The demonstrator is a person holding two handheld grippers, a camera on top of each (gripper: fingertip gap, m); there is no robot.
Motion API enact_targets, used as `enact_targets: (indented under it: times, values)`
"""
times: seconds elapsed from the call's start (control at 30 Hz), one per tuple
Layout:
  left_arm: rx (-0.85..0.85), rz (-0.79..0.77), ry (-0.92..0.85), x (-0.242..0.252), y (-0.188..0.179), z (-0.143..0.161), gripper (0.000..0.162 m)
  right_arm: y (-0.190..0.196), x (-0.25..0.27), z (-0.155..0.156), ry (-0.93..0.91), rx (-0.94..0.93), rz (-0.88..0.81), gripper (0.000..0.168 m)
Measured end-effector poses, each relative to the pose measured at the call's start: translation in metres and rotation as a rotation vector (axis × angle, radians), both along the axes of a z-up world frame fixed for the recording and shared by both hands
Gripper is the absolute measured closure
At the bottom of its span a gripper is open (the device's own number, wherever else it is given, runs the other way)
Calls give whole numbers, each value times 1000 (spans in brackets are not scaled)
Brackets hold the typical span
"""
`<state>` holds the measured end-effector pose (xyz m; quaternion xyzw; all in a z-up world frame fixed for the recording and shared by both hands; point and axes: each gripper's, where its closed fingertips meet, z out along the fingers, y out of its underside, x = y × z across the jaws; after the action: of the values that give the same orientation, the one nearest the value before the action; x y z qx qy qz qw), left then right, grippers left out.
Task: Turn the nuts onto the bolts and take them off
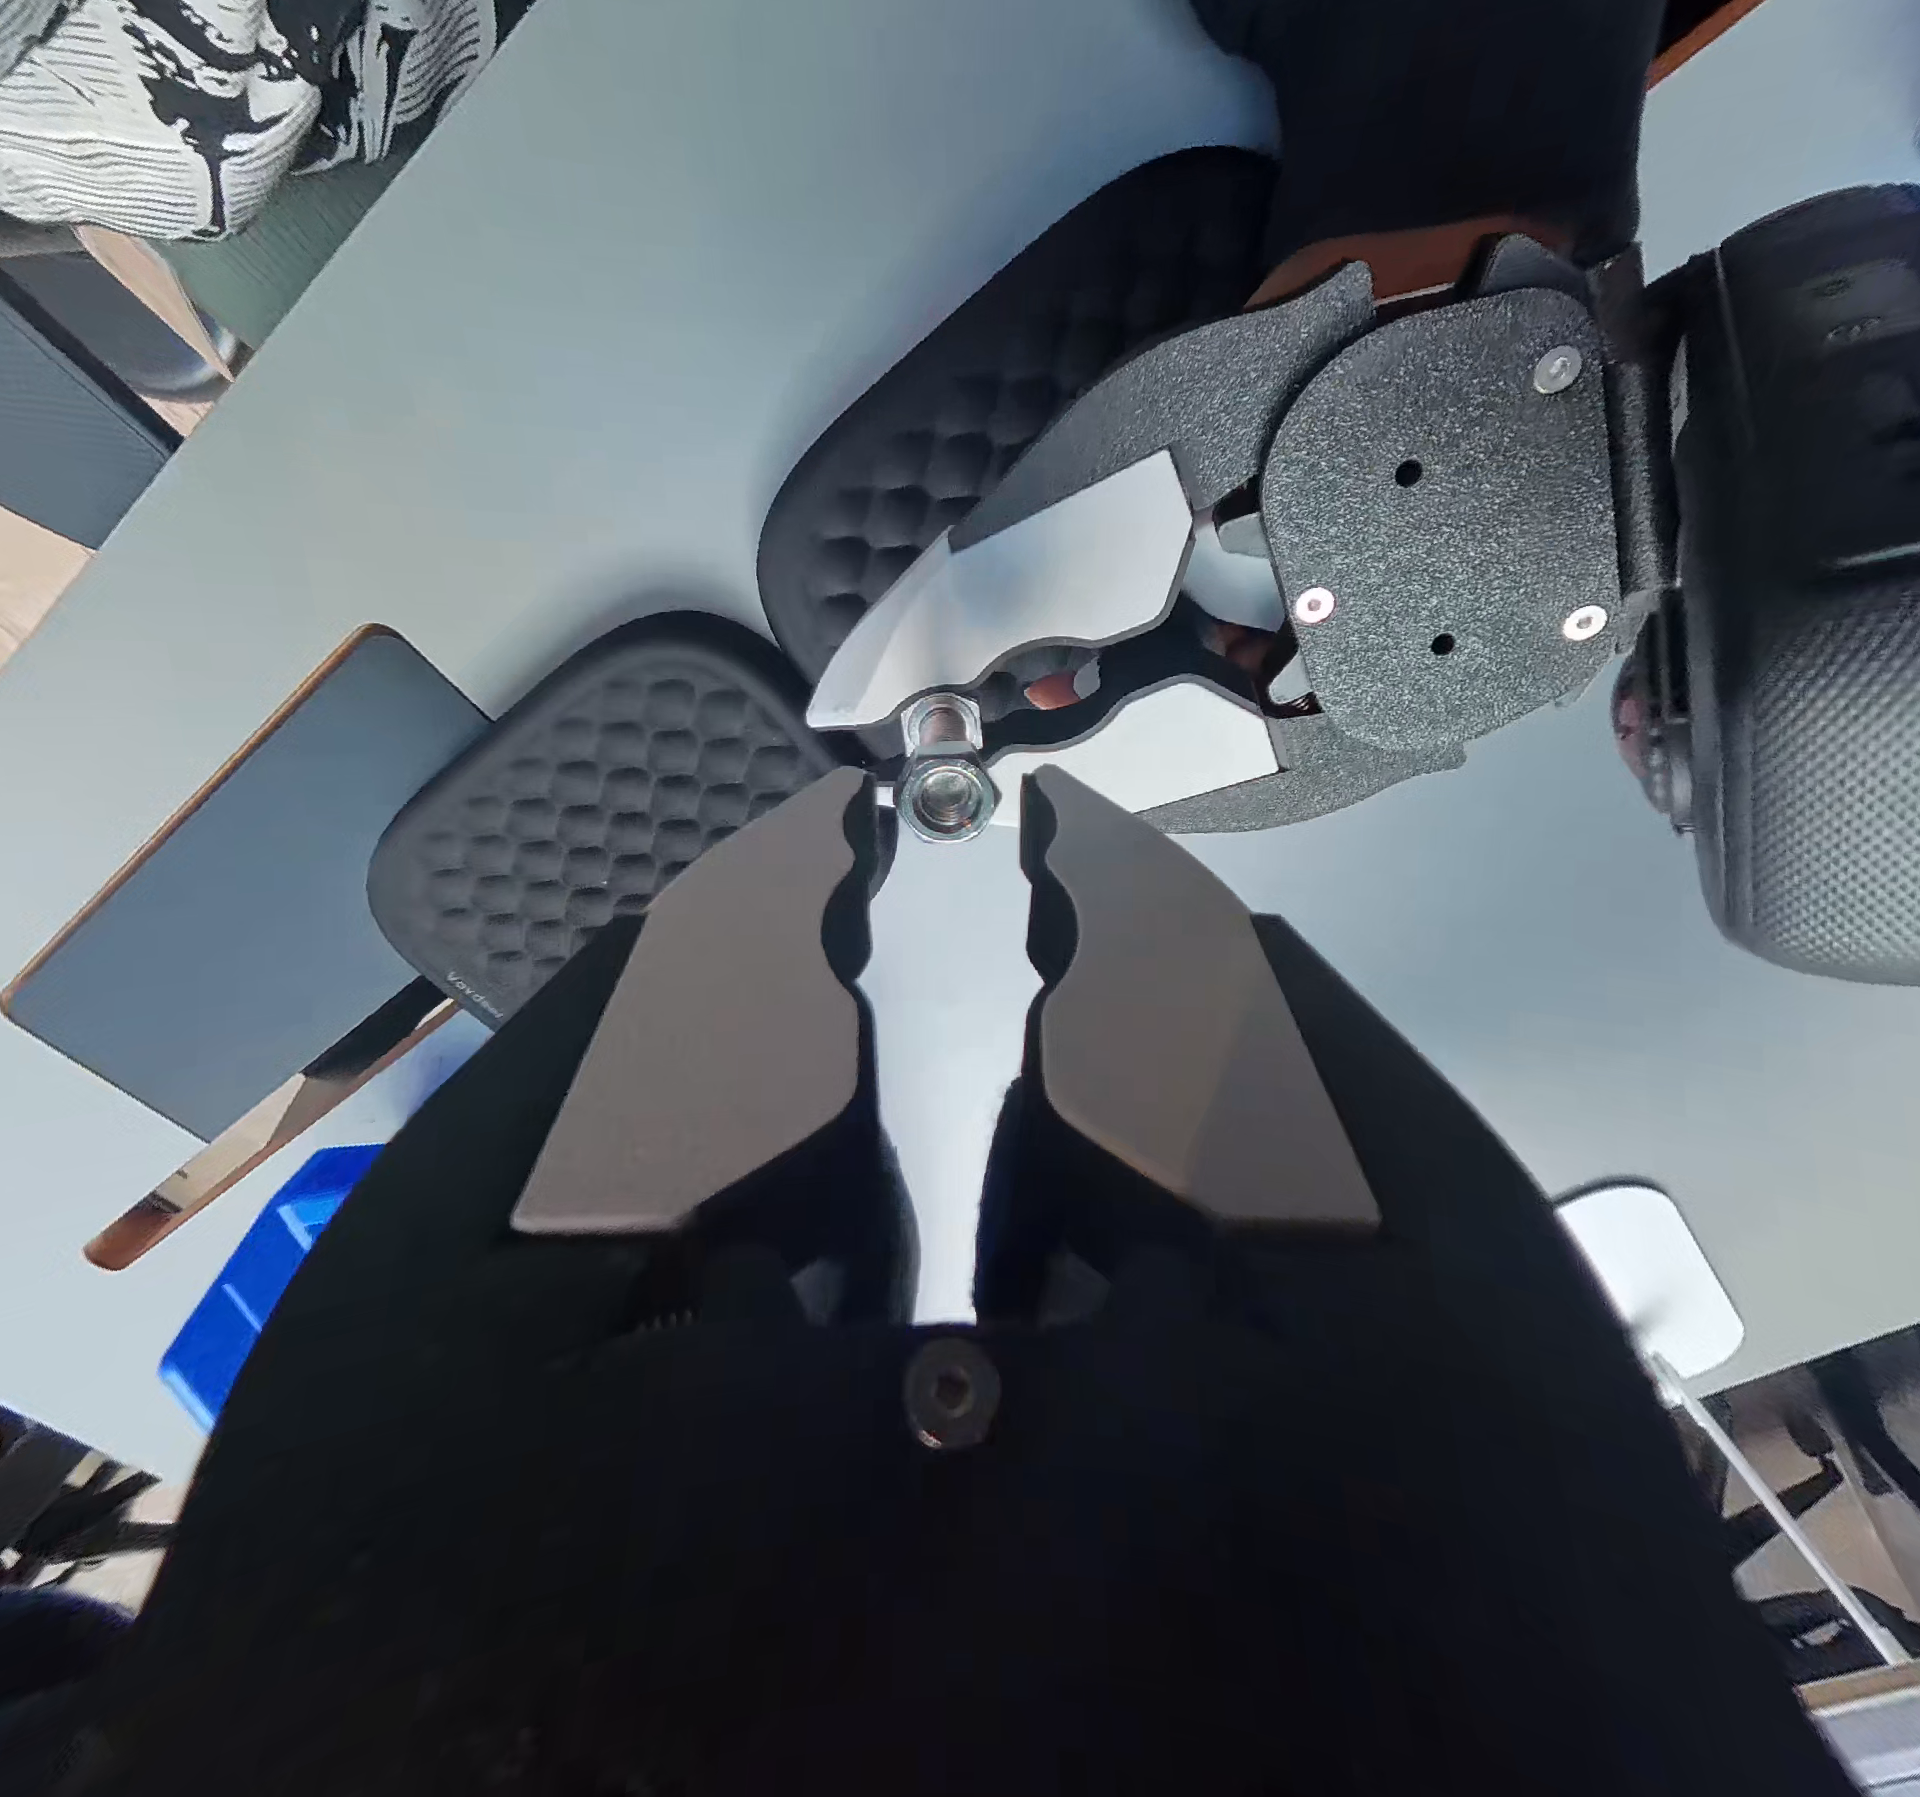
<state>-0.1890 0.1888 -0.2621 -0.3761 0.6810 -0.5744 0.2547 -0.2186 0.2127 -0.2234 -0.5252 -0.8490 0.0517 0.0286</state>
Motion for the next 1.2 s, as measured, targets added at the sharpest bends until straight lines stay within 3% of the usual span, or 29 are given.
enact_targets:
  times: [0.13, 0.27, 0.43, 0.53, 0.57, 0.63, 0.7, 0.83, 0.9, 1.0, 1.13, 1.2]
  values:
    - [-14, 7, -5, 0, 2, 2, 148, 4, 1, 1, 16, 15, -69, 149]
    - [-26, 20, -15, 1, 4, 4, 147, 4, 2, 3, 15, 43, -317, 149]
    - [-19, 31, -7, 2, 5, 2, 148, 4, 4, 1, 25, 46, -763, 150]
    - [-17, 26, -8, 1, 4, 2, 148, 3, 3, 1, 51, 65, -824, 150]
    - [-19, 24, -10, 1, 4, 3, 148, 4, 3, 2, 58, 70, -810, 149]
    - [-24, 23, -12, 1, 4, 3, 147, 6, 1, 6, 75, 88, -735, 128]
    - [-20, 16, -11, 0, 3, 3, 147, 5, -1, 10, 76, 82, -581, 118]
    - [-19, 4, -10, -1, 2, 2, 147, -8, 1, 9, 39, 61, -123, 120]
    - [-17, 2, -9, -1, 2, 2, 147, -7, 1, 6, 29, 62, 9, 126]
    - [-14, 0, -8, -1, 1, 2, 147, -6, -2, 3, 22, -2, 21, 129]
    - [-13, -2, -9, -2, 1, 2, 147, 2, 1, -4, -12, 45, 76, 148]
    - [-11, -2, -10, -2, 1, 2, 147, 2, 1, -4, 4, 50, 39, 149]
